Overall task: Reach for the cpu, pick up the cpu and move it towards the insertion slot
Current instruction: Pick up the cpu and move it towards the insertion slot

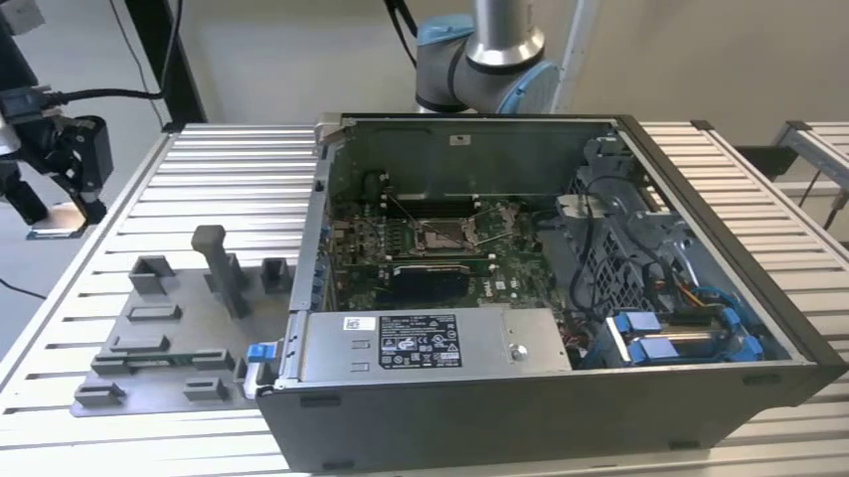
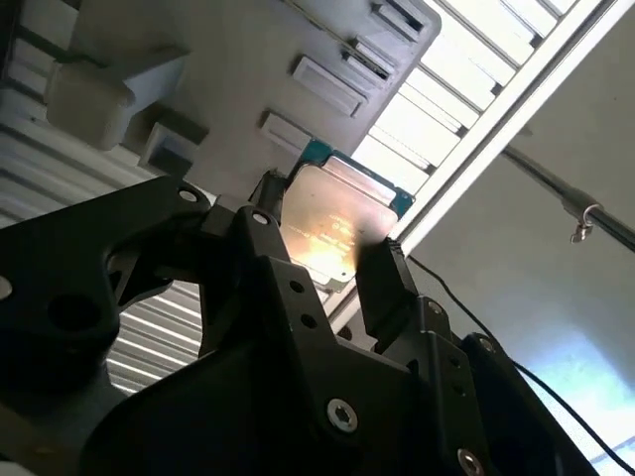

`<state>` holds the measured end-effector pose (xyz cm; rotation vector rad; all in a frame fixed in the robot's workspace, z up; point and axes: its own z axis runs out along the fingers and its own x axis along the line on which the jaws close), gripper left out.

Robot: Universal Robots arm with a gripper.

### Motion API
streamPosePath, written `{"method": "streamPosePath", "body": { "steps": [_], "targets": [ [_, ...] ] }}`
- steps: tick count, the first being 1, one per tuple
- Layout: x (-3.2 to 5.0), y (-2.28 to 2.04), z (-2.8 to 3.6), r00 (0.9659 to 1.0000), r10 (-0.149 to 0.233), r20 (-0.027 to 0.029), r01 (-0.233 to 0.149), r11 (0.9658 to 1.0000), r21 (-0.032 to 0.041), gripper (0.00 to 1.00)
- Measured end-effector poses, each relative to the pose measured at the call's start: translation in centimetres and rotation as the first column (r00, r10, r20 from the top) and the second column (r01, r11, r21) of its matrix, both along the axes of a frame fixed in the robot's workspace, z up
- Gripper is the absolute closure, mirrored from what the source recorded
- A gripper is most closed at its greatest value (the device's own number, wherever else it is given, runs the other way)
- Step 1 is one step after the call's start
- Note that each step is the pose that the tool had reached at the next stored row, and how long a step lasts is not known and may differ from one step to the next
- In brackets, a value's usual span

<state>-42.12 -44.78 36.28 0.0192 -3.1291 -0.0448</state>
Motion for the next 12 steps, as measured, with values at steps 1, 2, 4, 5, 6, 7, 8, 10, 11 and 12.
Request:
{"method": "streamPosePath", "body": {
  "steps": [1,2,4,5,6,7,8,10,11,12],
  "targets": [
    [0.0,0.0,0.27,1.0,0.0,0.0001,0.0,1.0,0.0,1.0],
    [0.0,0.0,0.52,1.0,0.0,0.0001,0.0,1.0,0.0001,1.0],
    [0.0,0.0,1.09,1.0,0.0,0.0,0.0,1.0,0.0,1.0],
    [0.0,0.0,1.3,1.0,0.0,0.0001,0.0,1.0,0.0001,1.0],
    [0.0,0.0,1.32,1.0,0.0,0.0001,0.0,1.0,0.0001,1.0],
    [0.0,0.0,1.31,1.0,0.0,0.0002,0.0,1.0,0.0001,1.0],
    [0.0,0.0,1.31,1.0,0.0,0.0002,0.0,1.0,0.0001,1.0],
    [0.0,0.0,1.31,1.0,0.0,0.0002,0.0,1.0,0.0001,1.0],
    [0.0,0.0,1.32,1.0,-0.001,0.0001,0.001,1.0,0.0,1.0],
    [0.0,0.0,1.32,1.0,-0.001,0.0001,0.001,1.0,0.0001,1.0]
  ]
}}
